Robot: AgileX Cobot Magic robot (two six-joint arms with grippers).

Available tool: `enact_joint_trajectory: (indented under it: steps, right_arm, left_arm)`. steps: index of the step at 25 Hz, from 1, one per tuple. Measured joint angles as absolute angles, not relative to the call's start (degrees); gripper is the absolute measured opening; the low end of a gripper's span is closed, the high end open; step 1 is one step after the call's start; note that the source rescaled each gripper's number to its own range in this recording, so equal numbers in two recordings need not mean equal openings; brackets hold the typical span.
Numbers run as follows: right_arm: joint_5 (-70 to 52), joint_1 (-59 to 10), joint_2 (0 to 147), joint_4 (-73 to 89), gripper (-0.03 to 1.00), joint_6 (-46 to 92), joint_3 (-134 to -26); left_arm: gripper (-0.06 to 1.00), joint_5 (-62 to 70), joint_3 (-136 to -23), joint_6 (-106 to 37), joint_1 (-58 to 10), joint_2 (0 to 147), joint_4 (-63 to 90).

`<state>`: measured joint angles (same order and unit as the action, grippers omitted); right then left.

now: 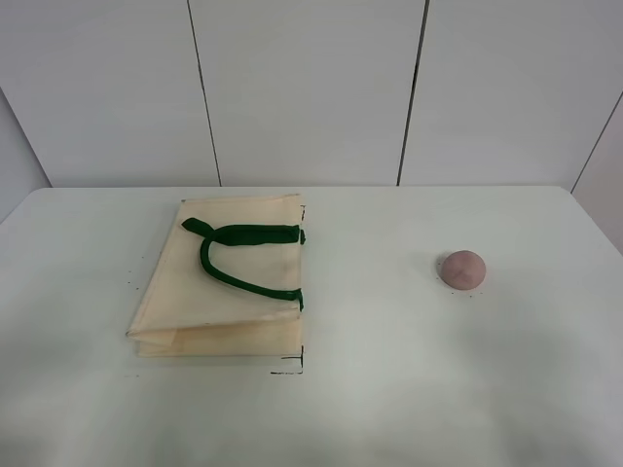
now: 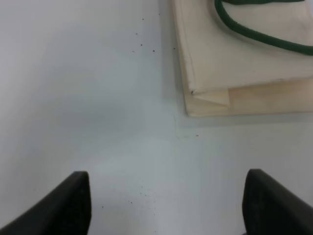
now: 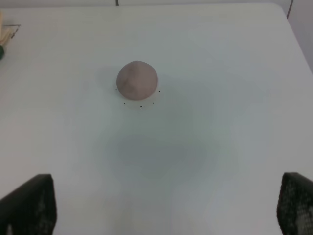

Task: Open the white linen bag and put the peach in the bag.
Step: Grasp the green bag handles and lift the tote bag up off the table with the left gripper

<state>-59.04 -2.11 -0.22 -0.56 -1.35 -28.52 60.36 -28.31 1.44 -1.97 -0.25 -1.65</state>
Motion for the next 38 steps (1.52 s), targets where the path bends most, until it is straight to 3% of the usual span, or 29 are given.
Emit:
enact_joint_trajectory:
  steps: [7,11,28,38]
  right_arm:
    - [-59.0,-2.1,-0.2,-0.6,1.0,-1.3,-28.5]
    - [-59.0,-2.1,-0.2,-0.6,1.0,-1.3,-28.5]
    - [-59.0,-2.1,-0.2,-0.6,1.0,-1.3,-28.5]
    - [-59.0,-2.1,-0.2,-0.6,1.0,-1.3,-28.5]
  left_arm:
    - [1.0,60.4,-28.7,1.4,-2.0,0.1,-1.9]
    - [1.0,60.4,-34.1,1.4,-2.0,8.9,-2.0]
    - [1.0,55.1,-74.6,1.4,-2.0,86.0,-0.9]
    - [1.0,54.9,-94.7,6.5,-6.6,112.8,3.1]
